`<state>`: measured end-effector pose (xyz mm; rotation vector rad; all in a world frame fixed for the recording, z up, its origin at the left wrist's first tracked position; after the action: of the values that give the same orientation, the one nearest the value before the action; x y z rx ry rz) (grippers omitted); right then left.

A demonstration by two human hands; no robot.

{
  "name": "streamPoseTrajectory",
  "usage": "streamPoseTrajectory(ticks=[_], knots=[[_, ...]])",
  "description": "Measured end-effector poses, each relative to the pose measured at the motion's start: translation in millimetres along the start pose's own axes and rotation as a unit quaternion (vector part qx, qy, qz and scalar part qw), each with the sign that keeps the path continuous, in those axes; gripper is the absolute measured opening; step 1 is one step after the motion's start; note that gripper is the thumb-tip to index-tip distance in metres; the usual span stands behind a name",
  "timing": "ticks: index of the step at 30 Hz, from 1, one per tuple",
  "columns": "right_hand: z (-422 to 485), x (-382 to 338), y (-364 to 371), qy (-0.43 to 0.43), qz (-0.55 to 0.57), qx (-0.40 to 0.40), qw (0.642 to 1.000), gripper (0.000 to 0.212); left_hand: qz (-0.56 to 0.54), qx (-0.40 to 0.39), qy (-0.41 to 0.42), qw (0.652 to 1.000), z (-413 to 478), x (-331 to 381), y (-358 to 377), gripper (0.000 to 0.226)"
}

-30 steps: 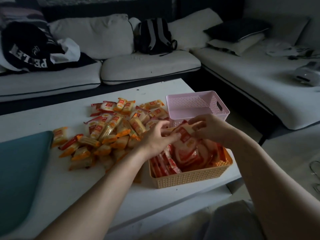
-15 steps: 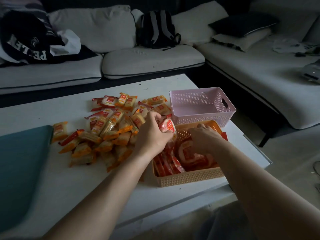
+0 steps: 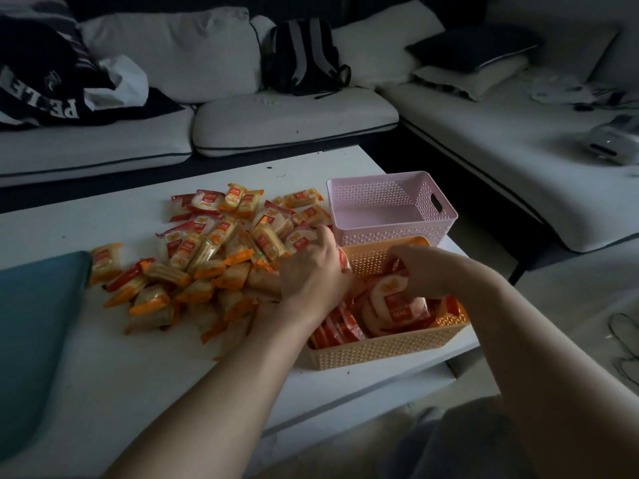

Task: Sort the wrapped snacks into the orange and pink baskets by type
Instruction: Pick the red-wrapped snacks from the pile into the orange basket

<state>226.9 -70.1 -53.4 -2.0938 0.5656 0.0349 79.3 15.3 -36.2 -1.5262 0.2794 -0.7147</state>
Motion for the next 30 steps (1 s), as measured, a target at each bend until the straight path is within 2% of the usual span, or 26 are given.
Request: streamPoseTrajectory(ticks=[3, 5, 7, 9, 10, 12, 15, 19, 21, 25, 30], knots=[[-4, -2, -12, -0.059, 0.037, 0.011, 0.998, 0.041, 0.122, 0.033, 0.017, 0.992, -1, 13, 10, 0.043], [-13, -2, -26, -0.090, 0.122, 0.058, 0.987, 0.025, 0.151, -0.011, 0.018, 0.988, 1, 16, 20, 0.054], [-21, -2, -36, -0.118, 0.220, 0.115, 0.962, 0.030, 0.137, -0.075, 0.012, 0.988, 2, 12, 28, 0.071], [-22, -3, -36, -0.125, 0.265, 0.151, 0.944, 0.044, 0.088, -0.119, 0.009, 0.989, 3, 4, 29, 0.084], [-19, -4, -34, -0.118, 0.263, 0.164, 0.943, 0.050, 0.061, -0.125, 0.013, 0.990, 4, 0, 28, 0.078], [-12, -8, -31, -0.101, 0.230, 0.189, 0.949, 0.056, 0.014, -0.131, 0.028, 0.991, 6, -6, 24, 0.051], [-7, -10, -30, -0.070, 0.168, 0.208, 0.961, 0.051, -0.041, -0.135, 0.037, 0.989, 6, -12, 18, 0.028], [-4, -11, -27, -0.041, 0.127, 0.205, 0.970, 0.037, -0.081, -0.141, 0.003, 0.987, 6, -14, 16, 0.029], [-1, -15, -21, -0.042, 0.132, 0.184, 0.973, 0.037, -0.090, -0.116, -0.011, 0.989, 6, -12, 14, 0.030], [9, -26, -10, -0.059, 0.155, 0.146, 0.975, 0.037, -0.082, -0.030, 0.034, 0.996, -1, 5, 8, 0.016], [8, -17, -16, -0.064, 0.249, 0.172, 0.951, 0.024, -0.100, 0.054, 0.094, 0.989, -5, 16, -3, 0.006]])
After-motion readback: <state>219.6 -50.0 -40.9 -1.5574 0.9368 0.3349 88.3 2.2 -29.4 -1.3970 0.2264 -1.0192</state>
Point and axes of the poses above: each hand's wrist, its own z-axis towards the middle knuckle, its own y-axis out of the palm, x = y × z, the point moved 8 cm from there along z, towards the middle knuckle, and after that the axes turned 14 degrees about -x, right-handed, at the moved point
